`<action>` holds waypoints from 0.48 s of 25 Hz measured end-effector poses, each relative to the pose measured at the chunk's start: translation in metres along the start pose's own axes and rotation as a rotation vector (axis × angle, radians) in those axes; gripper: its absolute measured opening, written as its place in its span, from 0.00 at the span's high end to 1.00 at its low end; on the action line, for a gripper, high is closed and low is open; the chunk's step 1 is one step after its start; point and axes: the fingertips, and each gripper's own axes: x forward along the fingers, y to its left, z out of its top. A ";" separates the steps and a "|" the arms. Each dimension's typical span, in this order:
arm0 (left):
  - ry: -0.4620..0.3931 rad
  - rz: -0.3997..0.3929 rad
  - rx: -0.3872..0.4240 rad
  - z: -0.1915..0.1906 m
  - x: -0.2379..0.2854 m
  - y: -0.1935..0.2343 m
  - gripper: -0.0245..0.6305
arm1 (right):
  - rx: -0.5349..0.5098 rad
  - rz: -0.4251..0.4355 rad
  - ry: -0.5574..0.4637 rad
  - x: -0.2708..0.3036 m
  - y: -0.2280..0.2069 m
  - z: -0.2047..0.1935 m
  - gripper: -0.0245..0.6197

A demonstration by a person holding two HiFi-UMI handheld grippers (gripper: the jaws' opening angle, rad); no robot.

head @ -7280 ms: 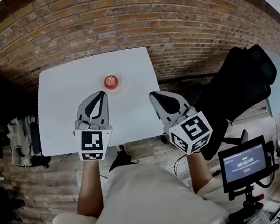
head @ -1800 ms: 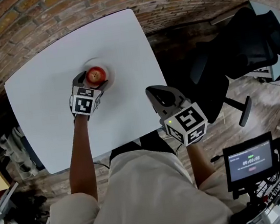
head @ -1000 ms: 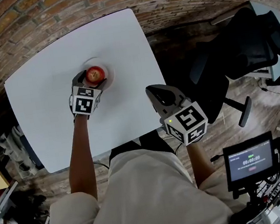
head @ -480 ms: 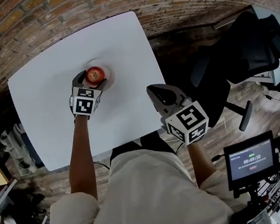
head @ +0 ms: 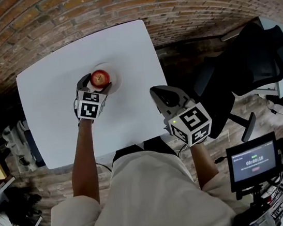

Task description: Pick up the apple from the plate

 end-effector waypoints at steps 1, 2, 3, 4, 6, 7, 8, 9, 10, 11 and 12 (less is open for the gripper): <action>-0.005 0.003 0.002 0.003 -0.002 -0.001 0.37 | -0.004 0.002 -0.004 -0.001 -0.001 0.002 0.96; -0.009 0.007 0.003 0.007 -0.006 -0.002 0.37 | -0.007 0.004 -0.009 -0.004 -0.002 0.006 0.96; -0.011 0.012 0.003 0.012 -0.010 -0.004 0.37 | -0.008 0.008 -0.013 -0.007 -0.002 0.010 0.96; -0.013 0.018 0.003 0.017 -0.016 -0.005 0.37 | -0.009 0.012 -0.017 -0.011 -0.002 0.015 0.96; -0.018 0.028 0.001 0.023 -0.025 -0.006 0.37 | -0.011 0.021 -0.024 -0.015 -0.001 0.021 0.96; -0.021 0.032 0.000 0.025 -0.028 -0.007 0.37 | -0.012 0.025 -0.027 -0.017 -0.001 0.023 0.96; -0.025 0.036 0.000 0.028 -0.032 -0.009 0.37 | -0.013 0.029 -0.030 -0.019 0.000 0.024 0.96; -0.028 0.041 0.001 0.030 -0.036 -0.012 0.37 | -0.013 0.033 -0.033 -0.022 0.000 0.025 0.96; -0.032 0.044 0.002 0.033 -0.041 -0.014 0.37 | -0.014 0.036 -0.036 -0.025 0.000 0.027 0.96; -0.036 0.048 0.002 0.036 -0.044 -0.016 0.37 | -0.015 0.038 -0.039 -0.028 0.000 0.028 0.96; -0.040 0.050 0.001 0.037 -0.048 -0.018 0.37 | -0.017 0.040 -0.042 -0.029 0.000 0.029 0.96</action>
